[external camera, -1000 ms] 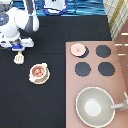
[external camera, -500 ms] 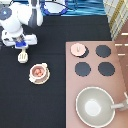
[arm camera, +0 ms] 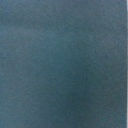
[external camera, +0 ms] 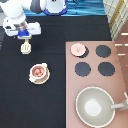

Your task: Take the lid off the pot, put the pot on the plate, and use the tool to push the pot to the front of the table.

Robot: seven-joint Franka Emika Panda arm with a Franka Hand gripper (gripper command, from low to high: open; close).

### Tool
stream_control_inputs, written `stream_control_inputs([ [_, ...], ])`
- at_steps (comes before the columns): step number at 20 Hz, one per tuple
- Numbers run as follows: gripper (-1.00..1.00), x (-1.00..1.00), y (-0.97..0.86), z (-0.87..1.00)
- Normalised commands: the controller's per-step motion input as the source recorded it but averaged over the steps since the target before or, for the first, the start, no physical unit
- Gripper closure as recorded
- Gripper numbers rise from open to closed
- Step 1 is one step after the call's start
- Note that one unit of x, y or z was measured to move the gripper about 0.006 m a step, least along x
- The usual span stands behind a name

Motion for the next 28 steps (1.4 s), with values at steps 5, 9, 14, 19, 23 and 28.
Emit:
stream_control_inputs([
  [5, 1.00, 0.26, 0.78, -0.01],
  [9, 1.00, 0.03, 0.70, -0.28],
  [14, 1.00, -0.39, 0.38, -0.45],
  [19, 1.00, -0.83, 0.16, -0.59],
  [23, 1.00, -0.65, -0.01, -0.44],
  [28, 1.00, 0.46, -0.09, -0.15],
])
